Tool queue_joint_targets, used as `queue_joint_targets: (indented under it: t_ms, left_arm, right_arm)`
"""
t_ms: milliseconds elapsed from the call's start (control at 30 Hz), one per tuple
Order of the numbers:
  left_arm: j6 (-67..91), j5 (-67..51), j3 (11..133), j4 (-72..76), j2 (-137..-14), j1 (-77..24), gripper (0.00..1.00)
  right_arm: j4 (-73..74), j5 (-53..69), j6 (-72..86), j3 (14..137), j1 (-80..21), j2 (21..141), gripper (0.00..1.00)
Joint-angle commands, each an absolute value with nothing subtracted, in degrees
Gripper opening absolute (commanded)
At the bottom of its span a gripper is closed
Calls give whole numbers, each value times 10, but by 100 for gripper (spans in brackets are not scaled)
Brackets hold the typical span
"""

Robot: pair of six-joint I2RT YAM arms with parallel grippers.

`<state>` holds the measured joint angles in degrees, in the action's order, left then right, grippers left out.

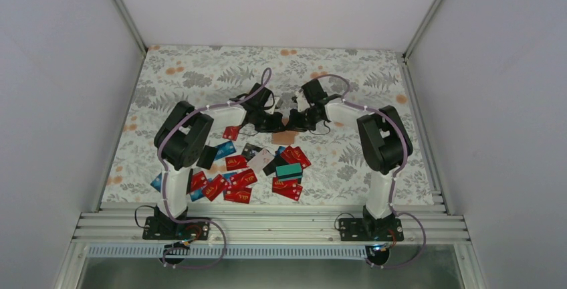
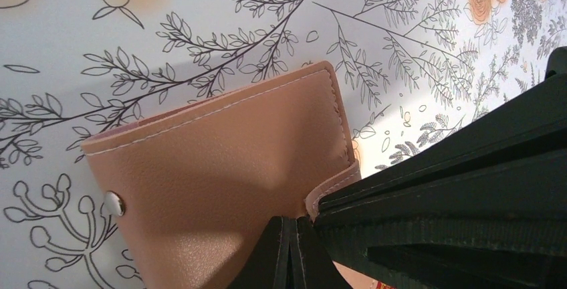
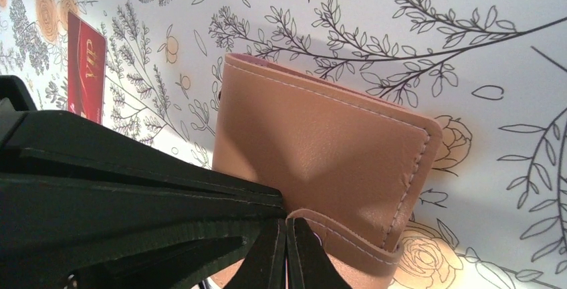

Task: Put the credit cards into the card holder

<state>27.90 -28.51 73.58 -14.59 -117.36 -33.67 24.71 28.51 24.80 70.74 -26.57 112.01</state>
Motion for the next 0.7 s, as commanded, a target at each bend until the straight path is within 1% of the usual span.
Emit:
queue_joint_targets:
  t_ms: [0, 167, 467, 667]
  left_arm:
    - [280, -287, 713, -159, -1185, -347, 2]
    - [280, -289, 708, -155, -1183, -347, 2]
    - [282, -294, 692, -140, -1180, -347, 2]
    - [289, -294, 681, -126, -1170, -347, 2]
  right_arm:
    - [253, 232, 258, 705, -296, 1177, 4]
    - [265, 207, 270, 717, -306, 1188, 4]
    - [317, 161, 287, 759, -328, 1248, 4]
    - [312, 167, 277, 743, -328, 1233, 4]
